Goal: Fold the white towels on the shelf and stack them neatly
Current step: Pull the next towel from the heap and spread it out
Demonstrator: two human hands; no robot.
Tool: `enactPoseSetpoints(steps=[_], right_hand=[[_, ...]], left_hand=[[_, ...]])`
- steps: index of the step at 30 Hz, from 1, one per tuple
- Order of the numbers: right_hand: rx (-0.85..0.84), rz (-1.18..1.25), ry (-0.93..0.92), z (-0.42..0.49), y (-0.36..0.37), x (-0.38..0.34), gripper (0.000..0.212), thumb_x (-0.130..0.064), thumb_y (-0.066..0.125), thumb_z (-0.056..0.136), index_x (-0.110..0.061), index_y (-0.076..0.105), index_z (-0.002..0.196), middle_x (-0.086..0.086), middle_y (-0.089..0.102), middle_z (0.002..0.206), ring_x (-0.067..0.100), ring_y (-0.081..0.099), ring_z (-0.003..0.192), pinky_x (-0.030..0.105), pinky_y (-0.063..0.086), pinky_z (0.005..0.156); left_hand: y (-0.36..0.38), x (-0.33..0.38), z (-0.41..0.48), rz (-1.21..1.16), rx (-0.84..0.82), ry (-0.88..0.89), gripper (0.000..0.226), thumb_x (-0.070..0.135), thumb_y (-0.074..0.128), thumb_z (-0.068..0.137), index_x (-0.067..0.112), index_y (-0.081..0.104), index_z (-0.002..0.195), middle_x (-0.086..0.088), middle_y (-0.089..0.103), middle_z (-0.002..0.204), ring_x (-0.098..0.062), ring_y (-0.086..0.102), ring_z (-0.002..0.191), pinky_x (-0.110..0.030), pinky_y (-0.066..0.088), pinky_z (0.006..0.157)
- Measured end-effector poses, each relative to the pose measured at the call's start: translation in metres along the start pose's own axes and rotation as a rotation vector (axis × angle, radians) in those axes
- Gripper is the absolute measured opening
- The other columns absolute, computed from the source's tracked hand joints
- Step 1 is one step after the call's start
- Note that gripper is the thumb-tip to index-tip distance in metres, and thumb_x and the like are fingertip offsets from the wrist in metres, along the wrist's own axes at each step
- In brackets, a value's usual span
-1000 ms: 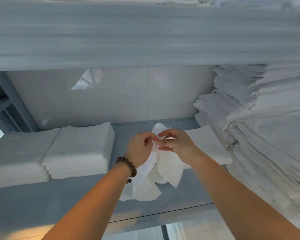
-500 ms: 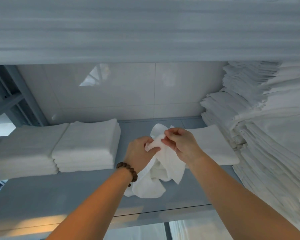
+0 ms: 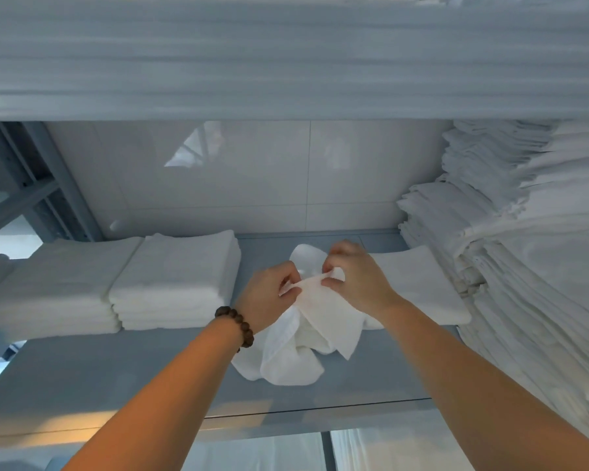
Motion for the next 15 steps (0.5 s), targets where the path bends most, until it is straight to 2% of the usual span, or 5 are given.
enactPoseSetpoints(steps=[3, 5, 8, 13, 15], right_hand=[[-0.18, 0.013, -0.159, -0.005, 0.015, -0.014, 0.012, -0.021, 0.068, 0.08, -0.015, 0.061, 0.086, 0.0, 0.063, 0.107, 0.015, 0.049, 0.114, 0.037, 0.03, 0.105], [-0.284, 0.051, -0.159, -0.012, 0.026, -0.018, 0.016, -0.027, 0.065, 0.083, -0.015, 0.059, 0.092, 0.002, 0.063, 0.094, 0.015, 0.052, 0.089, 0.033, 0.04, 0.084], [-0.386, -0.006, -0.165, -0.018, 0.039, -0.015, 0.021, -0.035, 0.06, 0.087, -0.019, 0.059, 0.099, -0.008, 0.055, 0.081, 0.014, 0.048, 0.08, 0.029, 0.036, 0.067], [-0.516, -0.038, -0.108, -0.027, 0.059, -0.001, 0.023, -0.034, 0.06, 0.088, -0.019, 0.054, 0.071, -0.006, 0.054, 0.066, 0.027, 0.055, 0.113, 0.037, 0.03, 0.11], [-0.55, -0.057, -0.102, -0.034, 0.07, 0.006, 0.024, -0.032, 0.06, 0.087, -0.012, 0.055, 0.075, -0.001, 0.056, 0.067, 0.029, 0.054, 0.116, 0.037, 0.028, 0.113]], left_hand=[[-0.01, -0.001, -0.003, 0.103, -0.057, 0.04, 0.017, 0.006, 0.054, 0.087, 0.021, 0.057, 0.083, 0.014, 0.055, 0.072, 0.0, 0.049, 0.066, -0.011, 0.032, 0.058], [-0.02, -0.003, -0.005, 0.197, -0.086, 0.079, 0.022, 0.002, 0.049, 0.088, 0.017, 0.065, 0.091, 0.007, 0.063, 0.085, -0.008, 0.053, 0.076, -0.02, 0.036, 0.067], [-0.039, -0.01, -0.011, 0.333, -0.084, 0.084, 0.032, 0.013, 0.039, 0.087, 0.014, 0.07, 0.097, -0.003, 0.067, 0.096, -0.021, 0.06, 0.087, -0.032, 0.046, 0.079], [-0.075, -0.027, -0.024, 0.505, 0.052, -0.003, 0.029, 0.005, 0.047, 0.092, 0.017, 0.071, 0.103, -0.002, 0.067, 0.108, -0.024, 0.061, 0.099, -0.031, 0.046, 0.088], [-0.087, -0.032, -0.029, 0.549, 0.102, -0.047, 0.03, 0.005, 0.047, 0.093, 0.017, 0.07, 0.106, -0.001, 0.067, 0.111, -0.024, 0.059, 0.102, -0.031, 0.045, 0.09]])
Point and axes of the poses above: each hand's wrist, its own z-axis towards the middle knuckle, its own y-axis out of the palm, x = y × z, the point moved 6 cm from there along z, towards the middle knuckle
